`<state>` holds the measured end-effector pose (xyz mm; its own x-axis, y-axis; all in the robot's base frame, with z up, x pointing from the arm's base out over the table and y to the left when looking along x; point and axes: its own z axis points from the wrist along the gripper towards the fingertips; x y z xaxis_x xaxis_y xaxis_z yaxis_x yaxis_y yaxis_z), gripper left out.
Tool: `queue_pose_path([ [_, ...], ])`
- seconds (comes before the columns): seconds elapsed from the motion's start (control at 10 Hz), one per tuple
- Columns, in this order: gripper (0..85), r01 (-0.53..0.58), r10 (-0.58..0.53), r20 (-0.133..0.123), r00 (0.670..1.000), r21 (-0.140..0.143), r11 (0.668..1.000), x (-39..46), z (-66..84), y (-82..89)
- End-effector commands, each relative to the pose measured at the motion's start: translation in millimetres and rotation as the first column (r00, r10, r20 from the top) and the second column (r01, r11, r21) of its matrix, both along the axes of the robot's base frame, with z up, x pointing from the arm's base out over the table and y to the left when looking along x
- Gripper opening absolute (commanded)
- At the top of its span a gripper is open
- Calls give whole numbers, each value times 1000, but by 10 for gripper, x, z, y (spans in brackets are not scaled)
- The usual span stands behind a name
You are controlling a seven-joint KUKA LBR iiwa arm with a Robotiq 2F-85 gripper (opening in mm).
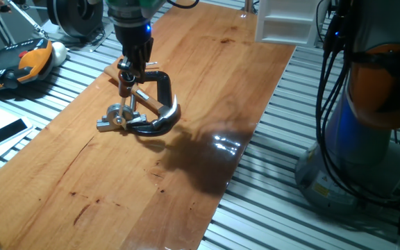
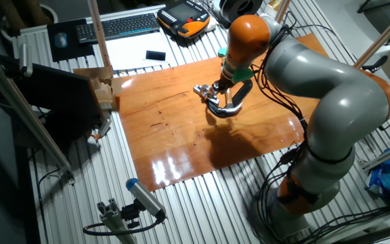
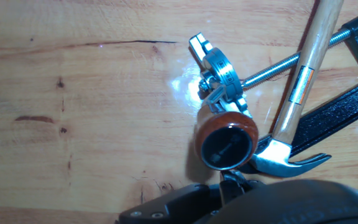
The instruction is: Push down the lever
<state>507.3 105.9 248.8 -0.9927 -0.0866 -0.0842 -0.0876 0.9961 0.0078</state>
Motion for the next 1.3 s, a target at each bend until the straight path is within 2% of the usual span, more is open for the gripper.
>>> queue_pose_path([
  [0.0,0,1,-1,-2,1000,-3,1000,5,5,27],
  [0.3,0,-3,3,-5,1000,5,1000,52,-13,22],
  [0.6,0,-12,13,-11,1000,4,1000,124,80,-103],
  [0.9,0,-6,6,-12,1000,6,1000,120,95,-120],
  [1.2,0,3,-3,-9,1000,2,1000,123,62,-51],
])
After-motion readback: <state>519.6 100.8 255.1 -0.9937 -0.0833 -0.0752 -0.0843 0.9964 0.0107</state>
